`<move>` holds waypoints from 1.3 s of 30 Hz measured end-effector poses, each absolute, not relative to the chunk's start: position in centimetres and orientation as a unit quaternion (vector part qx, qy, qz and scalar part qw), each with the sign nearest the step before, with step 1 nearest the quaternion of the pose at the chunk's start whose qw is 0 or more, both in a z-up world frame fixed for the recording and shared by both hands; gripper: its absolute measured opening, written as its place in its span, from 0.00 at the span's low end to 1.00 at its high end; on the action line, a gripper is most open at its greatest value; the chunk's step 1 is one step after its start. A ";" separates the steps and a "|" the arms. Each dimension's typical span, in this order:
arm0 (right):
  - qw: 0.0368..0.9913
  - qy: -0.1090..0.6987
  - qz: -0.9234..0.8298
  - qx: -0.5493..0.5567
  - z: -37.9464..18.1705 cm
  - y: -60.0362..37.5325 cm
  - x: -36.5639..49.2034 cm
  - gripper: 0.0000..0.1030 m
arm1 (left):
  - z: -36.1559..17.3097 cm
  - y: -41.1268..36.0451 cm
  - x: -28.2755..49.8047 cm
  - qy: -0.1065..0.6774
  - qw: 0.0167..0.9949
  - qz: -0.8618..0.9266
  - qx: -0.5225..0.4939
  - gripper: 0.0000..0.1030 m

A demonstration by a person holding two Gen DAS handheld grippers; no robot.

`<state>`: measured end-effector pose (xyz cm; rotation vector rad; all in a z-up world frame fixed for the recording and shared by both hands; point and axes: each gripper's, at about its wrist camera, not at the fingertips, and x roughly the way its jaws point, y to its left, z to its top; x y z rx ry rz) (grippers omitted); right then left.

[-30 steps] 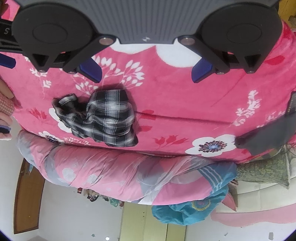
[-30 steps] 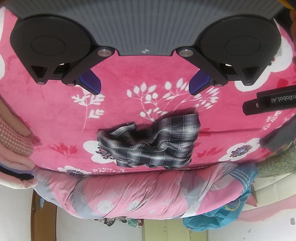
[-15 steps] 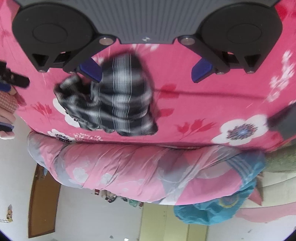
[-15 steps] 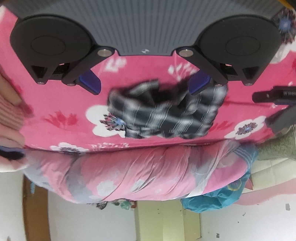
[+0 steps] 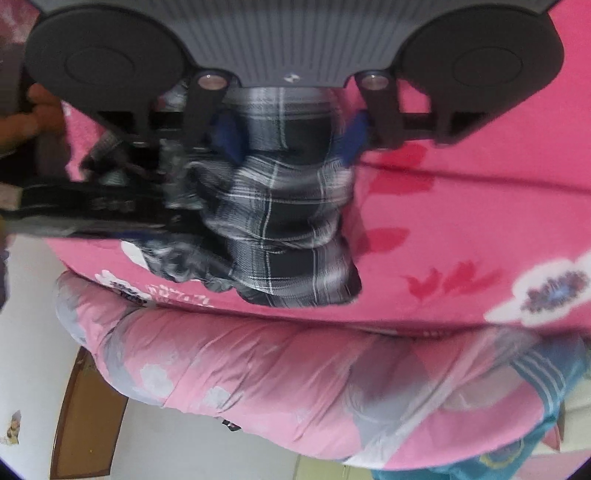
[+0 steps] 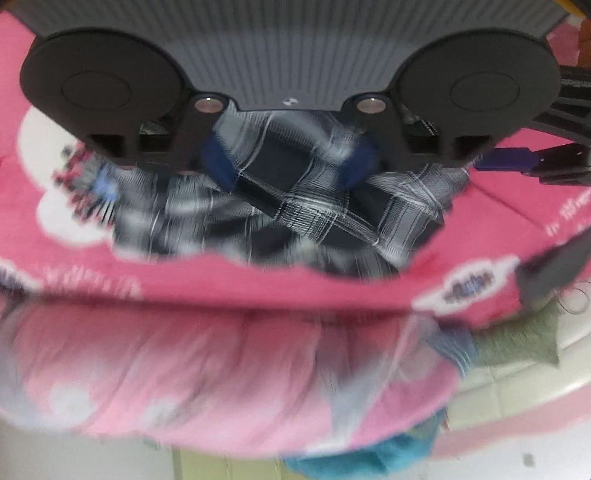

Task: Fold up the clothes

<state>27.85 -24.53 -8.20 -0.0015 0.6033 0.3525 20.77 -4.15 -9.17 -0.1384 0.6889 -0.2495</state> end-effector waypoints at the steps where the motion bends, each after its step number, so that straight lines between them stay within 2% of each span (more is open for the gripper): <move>1: 0.940 0.292 0.178 0.011 -8.4 -24.5 27.6 0.40 | -9.3 -4.2 20.7 0.335 0.931 -0.125 -0.070 0.31; 2: 0.940 0.288 0.181 0.019 -8.3 -24.6 27.1 0.23 | -9.2 -4.3 20.4 0.331 0.933 -0.127 -0.066 0.24; 3: 0.940 0.287 0.182 0.024 -8.1 -24.7 26.7 0.17 | -8.9 -4.4 19.8 0.327 0.934 -0.131 -0.061 0.17; 4: 0.940 0.287 0.184 0.032 -7.8 -24.9 26.2 0.08 | -8.5 -4.5 19.0 0.321 0.935 -0.137 -0.056 0.15; 5: 0.939 0.287 0.187 0.040 -7.4 -25.2 25.7 0.05 | -8.2 -4.5 18.2 0.316 0.936 -0.143 -0.051 0.11; 12: 0.929 0.281 0.220 0.097 -5.1 -27.2 19.0 0.04 | -5.7 -4.5 12.3 0.279 0.942 -0.183 -0.022 0.01; 19: 0.904 0.292 0.263 0.170 -5.6 -27.6 9.2 0.04 | -4.3 -3.6 3.0 0.236 0.933 -0.272 -0.017 0.01; 20: 0.898 0.296 0.271 0.181 -5.9 -27.7 8.1 0.01 | -4.1 -3.6 2.3 0.237 0.930 -0.280 -0.015 0.03; 22: 0.888 0.307 0.283 0.194 -7.0 -27.8 5.4 0.01 | -3.9 -3.6 1.4 0.246 0.924 -0.292 -0.014 0.13; 23: 0.885 0.311 0.285 0.196 -7.5 -27.7 4.4 0.01 | -3.7 -3.7 1.3 0.251 0.922 -0.294 -0.017 0.26; 24: 0.883 0.315 0.288 0.198 -7.9 -27.7 3.4 0.01 | -3.5 -3.8 1.5 0.255 0.922 -0.292 -0.021 0.46; 26: 0.875 0.324 0.292 0.209 -9.0 -27.6 1.6 0.01 | -3.2 -4.3 2.5 0.261 0.922 -0.286 -0.026 0.69; 32: 0.856 0.347 0.320 0.211 -11.7 -26.5 -2.0 0.01 | -2.9 -8.7 7.6 0.283 0.921 -0.269 0.009 0.89; 35: 0.842 0.352 0.358 0.197 -11.7 -27.0 -3.3 0.01 | -4.4 -11.7 11.1 0.308 0.917 -0.248 0.049 0.89; 37: 0.835 0.355 0.379 0.183 -11.3 -28.0 -3.8 0.05 | -6.1 -13.1 13.2 0.335 0.913 -0.224 0.070 0.80; 39: 0.833 0.345 0.395 0.175 -10.2 -29.9 -4.0 0.05 | -7.7 -13.4 14.5 0.355 0.910 -0.202 0.074 0.48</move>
